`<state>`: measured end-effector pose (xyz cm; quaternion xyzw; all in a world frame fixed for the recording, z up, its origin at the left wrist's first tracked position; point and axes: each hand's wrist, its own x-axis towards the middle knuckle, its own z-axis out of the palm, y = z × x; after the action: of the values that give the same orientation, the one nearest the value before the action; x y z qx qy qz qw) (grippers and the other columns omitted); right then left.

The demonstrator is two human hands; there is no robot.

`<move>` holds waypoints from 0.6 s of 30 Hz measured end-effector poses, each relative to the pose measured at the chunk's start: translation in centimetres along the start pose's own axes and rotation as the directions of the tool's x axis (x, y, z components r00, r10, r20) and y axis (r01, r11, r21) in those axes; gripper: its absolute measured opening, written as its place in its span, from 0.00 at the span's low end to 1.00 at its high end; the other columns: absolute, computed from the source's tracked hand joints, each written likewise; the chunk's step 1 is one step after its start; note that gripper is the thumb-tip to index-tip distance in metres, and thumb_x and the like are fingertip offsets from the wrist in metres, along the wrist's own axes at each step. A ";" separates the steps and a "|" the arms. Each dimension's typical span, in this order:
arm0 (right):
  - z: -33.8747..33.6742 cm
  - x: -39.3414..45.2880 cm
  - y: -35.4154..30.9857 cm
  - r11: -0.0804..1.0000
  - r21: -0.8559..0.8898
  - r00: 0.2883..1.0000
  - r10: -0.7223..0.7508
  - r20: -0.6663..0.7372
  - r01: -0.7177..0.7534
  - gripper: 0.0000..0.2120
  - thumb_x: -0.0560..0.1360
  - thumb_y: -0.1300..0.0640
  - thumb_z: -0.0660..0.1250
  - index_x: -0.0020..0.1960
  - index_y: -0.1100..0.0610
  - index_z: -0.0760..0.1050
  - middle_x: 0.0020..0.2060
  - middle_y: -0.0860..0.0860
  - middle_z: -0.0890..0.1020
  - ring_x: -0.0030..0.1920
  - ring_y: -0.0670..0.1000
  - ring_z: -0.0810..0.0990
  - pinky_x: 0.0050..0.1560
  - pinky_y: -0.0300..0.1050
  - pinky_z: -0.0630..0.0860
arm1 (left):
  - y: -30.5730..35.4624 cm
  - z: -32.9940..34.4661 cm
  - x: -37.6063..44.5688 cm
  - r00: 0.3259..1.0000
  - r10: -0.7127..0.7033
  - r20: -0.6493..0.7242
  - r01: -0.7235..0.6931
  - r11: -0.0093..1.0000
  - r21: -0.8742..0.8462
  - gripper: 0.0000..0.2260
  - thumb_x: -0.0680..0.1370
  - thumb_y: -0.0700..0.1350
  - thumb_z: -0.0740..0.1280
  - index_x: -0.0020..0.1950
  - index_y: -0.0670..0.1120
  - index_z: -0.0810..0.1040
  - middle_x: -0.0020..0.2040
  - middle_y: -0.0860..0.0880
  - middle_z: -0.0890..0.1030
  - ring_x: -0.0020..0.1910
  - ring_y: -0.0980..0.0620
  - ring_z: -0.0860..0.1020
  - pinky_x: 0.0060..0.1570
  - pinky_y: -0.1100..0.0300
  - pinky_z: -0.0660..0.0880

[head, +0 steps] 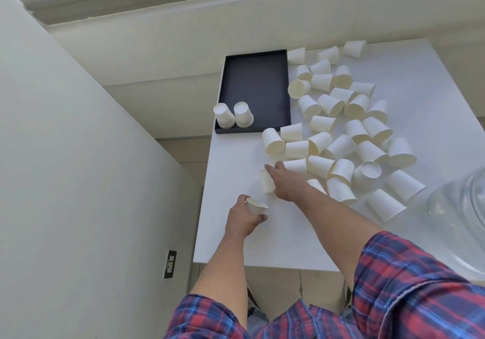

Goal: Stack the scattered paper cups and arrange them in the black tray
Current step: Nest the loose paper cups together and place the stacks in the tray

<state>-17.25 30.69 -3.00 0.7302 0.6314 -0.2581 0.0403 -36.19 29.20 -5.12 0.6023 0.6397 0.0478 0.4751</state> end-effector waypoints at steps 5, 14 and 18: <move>-0.3 0.2 -0.1 0.974 0.224 1.000 0.019 0.000 -0.018 0.18 0.78 0.58 0.66 0.67 0.57 0.69 0.62 0.56 0.74 0.60 0.59 0.77 0.54 0.51 0.73 | 0.2 0.1 0.4 1.000 -0.007 -0.001 0.007 1.000 -0.026 0.31 0.69 0.48 0.80 0.67 0.51 0.69 0.58 0.50 0.78 0.55 0.46 0.80 0.54 0.48 0.81; -1.0 -0.1 0.4 0.637 0.765 0.995 0.093 0.037 -0.088 0.07 0.81 0.60 0.61 0.48 0.59 0.77 0.37 0.50 0.78 0.36 0.50 0.75 0.35 0.42 0.69 | 2.1 -0.7 1.2 0.992 -0.031 0.119 0.067 0.947 -0.314 0.38 0.70 0.49 0.81 0.74 0.56 0.65 0.61 0.47 0.79 0.57 0.47 0.80 0.47 0.54 0.79; -1.1 0.1 0.6 0.439 0.893 0.994 0.080 0.073 -0.101 0.08 0.78 0.63 0.61 0.47 0.57 0.79 0.37 0.52 0.77 0.37 0.49 0.72 0.35 0.42 0.65 | 4.4 -1.6 1.4 0.984 -0.026 0.174 0.098 0.900 -0.424 0.33 0.66 0.55 0.79 0.68 0.60 0.71 0.57 0.46 0.81 0.50 0.44 0.83 0.33 0.58 0.74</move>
<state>-16.30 31.10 -2.28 0.6715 0.3602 -0.5570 -0.3304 -33.85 32.35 -2.26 0.4636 0.5909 0.1229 0.6487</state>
